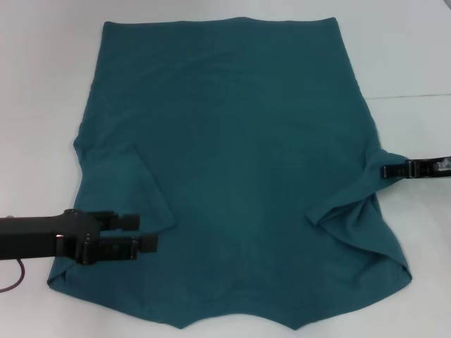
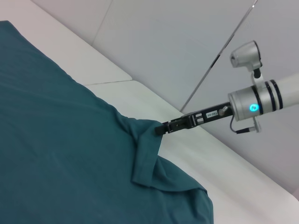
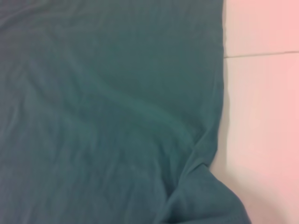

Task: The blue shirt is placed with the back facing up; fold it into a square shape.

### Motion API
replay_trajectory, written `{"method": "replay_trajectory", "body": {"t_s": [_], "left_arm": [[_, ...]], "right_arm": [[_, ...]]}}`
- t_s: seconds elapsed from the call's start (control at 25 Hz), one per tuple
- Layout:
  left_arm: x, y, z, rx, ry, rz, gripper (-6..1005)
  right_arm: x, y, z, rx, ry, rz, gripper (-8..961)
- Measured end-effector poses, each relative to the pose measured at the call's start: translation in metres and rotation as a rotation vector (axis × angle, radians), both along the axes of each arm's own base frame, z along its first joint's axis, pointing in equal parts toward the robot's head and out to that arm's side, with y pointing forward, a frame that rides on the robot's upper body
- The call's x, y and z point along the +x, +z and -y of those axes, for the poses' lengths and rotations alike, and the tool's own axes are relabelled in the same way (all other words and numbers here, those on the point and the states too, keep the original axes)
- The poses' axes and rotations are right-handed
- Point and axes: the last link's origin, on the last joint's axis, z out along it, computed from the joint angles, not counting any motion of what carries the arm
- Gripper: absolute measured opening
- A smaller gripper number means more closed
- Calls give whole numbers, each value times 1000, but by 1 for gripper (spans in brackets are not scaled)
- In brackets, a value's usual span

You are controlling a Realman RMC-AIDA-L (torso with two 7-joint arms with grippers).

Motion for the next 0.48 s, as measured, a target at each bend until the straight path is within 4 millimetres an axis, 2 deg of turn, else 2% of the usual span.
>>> {"method": "replay_trajectory", "body": {"t_s": [0.28,0.48], "left_arm": [[0,0,0,-1,1,0,750],[0,0,0,-1,2,-1,750]], "right_arm": [[3,-9,0,16,24,-35,815],[3,-5,1,43,53,-88,796]]}}
